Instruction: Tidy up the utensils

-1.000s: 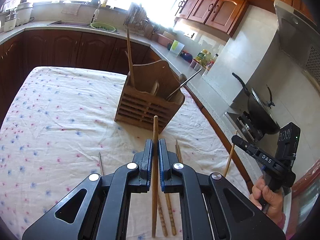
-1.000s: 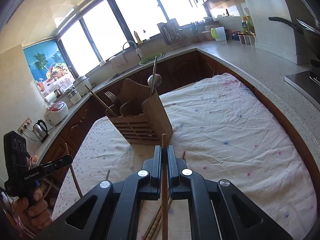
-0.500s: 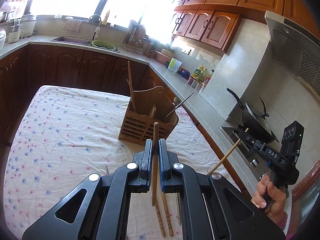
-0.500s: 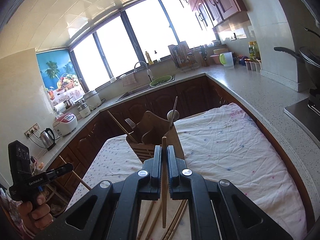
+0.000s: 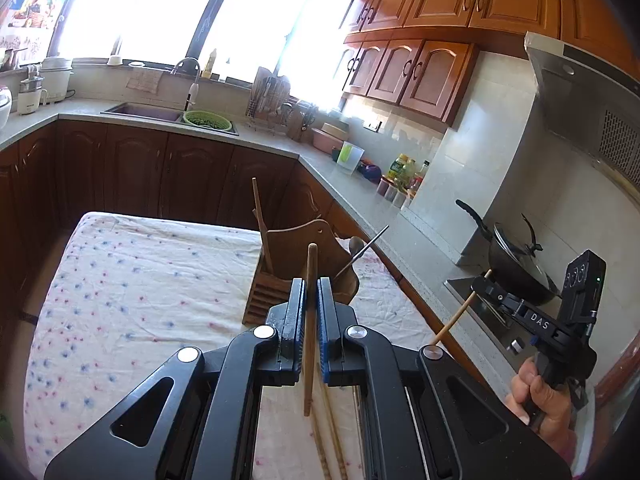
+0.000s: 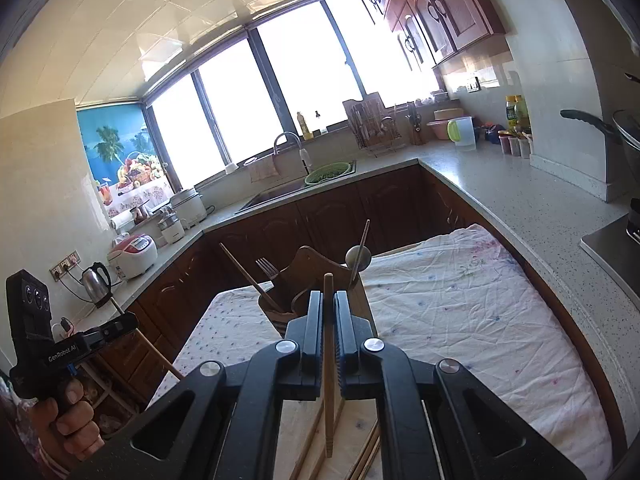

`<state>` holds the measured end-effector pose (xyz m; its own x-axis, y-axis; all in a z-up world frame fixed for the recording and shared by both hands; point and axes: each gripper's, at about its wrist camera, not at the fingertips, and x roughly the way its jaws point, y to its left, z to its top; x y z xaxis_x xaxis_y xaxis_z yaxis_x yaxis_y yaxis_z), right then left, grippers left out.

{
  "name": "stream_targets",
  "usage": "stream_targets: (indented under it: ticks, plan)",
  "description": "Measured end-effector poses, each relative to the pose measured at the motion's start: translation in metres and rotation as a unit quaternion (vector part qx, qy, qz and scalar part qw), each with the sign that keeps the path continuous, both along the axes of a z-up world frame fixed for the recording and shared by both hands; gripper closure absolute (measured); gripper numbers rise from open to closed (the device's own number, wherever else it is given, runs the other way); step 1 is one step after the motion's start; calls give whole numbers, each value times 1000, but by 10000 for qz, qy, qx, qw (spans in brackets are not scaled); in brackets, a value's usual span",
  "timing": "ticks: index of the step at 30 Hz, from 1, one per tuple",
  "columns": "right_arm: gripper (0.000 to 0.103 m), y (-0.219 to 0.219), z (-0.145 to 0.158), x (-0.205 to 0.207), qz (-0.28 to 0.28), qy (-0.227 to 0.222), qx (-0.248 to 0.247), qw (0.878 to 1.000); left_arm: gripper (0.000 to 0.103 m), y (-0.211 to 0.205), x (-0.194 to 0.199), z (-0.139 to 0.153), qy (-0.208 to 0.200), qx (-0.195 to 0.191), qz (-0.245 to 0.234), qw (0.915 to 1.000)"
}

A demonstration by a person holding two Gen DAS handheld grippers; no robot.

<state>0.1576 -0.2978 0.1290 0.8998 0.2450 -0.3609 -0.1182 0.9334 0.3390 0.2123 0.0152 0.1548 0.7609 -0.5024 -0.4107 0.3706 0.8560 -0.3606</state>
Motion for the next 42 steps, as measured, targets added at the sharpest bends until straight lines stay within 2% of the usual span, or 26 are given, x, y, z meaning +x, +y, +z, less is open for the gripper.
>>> stream_targets:
  ticks: [9, 18, 22, 25, 30, 37, 42]
  plan:
    - [98, 0, 29, 28, -20, -339, 70, 9994, 98, -1, 22, 27, -405, -173, 183, 9989]
    - [98, -3, 67, 76, -289, -792, 158, 9963, 98, -4, 70, 72, -978, -369, 515, 9932]
    - [98, -5, 74, 95, -419, -947, 197, 9944, 98, -12, 99, 81, -1197, -303, 751, 9895]
    - [98, -3, 69, 109, -515, -969, 136, 9939, 98, -18, 120, 72, -1179, -255, 915, 9885]
    - [98, 3, 43, 124, -557, -868, 9, 9947, 98, -27, 142, 36, -975, -260, 992, 9899]
    - [98, 12, 0, 129, -534, -694, -134, 9961, 98, -34, 146, -18, -583, -73, 1029, 9930]
    - [98, 8, -19, 135, -432, -448, -83, 9980, 98, -38, 145, -39, -307, 55, 912, 9953]
